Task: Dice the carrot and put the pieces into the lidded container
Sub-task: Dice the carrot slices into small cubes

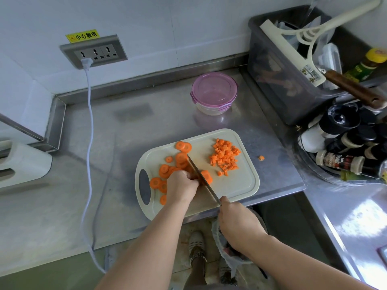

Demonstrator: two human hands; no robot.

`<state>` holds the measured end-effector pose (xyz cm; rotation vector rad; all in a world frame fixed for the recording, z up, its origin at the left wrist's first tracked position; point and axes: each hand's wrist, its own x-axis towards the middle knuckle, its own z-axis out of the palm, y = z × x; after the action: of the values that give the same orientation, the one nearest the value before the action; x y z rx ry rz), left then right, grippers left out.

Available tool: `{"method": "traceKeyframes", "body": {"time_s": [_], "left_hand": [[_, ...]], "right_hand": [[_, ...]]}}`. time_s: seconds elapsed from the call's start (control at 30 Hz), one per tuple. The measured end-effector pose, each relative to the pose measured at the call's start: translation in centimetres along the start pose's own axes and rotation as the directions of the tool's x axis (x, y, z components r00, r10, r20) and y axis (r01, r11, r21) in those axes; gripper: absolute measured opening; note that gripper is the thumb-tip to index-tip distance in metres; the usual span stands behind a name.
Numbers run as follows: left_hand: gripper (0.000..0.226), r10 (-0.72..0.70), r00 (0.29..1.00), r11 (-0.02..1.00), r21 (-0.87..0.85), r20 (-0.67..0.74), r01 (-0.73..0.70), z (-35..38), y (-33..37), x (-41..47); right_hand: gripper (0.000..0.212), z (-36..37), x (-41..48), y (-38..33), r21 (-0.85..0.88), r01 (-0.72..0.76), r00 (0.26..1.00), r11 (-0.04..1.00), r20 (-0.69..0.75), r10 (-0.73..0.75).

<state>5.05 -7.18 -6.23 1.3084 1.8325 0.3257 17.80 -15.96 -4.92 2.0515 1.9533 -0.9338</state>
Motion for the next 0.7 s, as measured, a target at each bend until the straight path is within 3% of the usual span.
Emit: {"method": "traceKeyframes", "body": {"time_s": [0.33,0.57,0.7], "left_hand": [[0.011,-0.012,1.000,0.999,-0.035,0.003,0.012,-0.1,0.1,-0.2],[0.020,-0.049,0.999,0.997,-0.066,0.003,0.049,-0.1,0.4,-0.3],[0.003,0.010,1.000,0.999,-0.034,0.002,-0.010,-0.1,0.4,-0.4]], "right_hand": [[0.022,0.5,-0.1,0.3,0.079,-0.035,0.999,0.996,-0.023,0.037],[0.022,-1.2,-1.6,0.4,0.143,0.091,0.985,0.986,-0.162,-0.068],[0.027,-3.2,-1.9,1.4,0.140,0.080,0.981,0.987,-0.187,-0.053]]}}
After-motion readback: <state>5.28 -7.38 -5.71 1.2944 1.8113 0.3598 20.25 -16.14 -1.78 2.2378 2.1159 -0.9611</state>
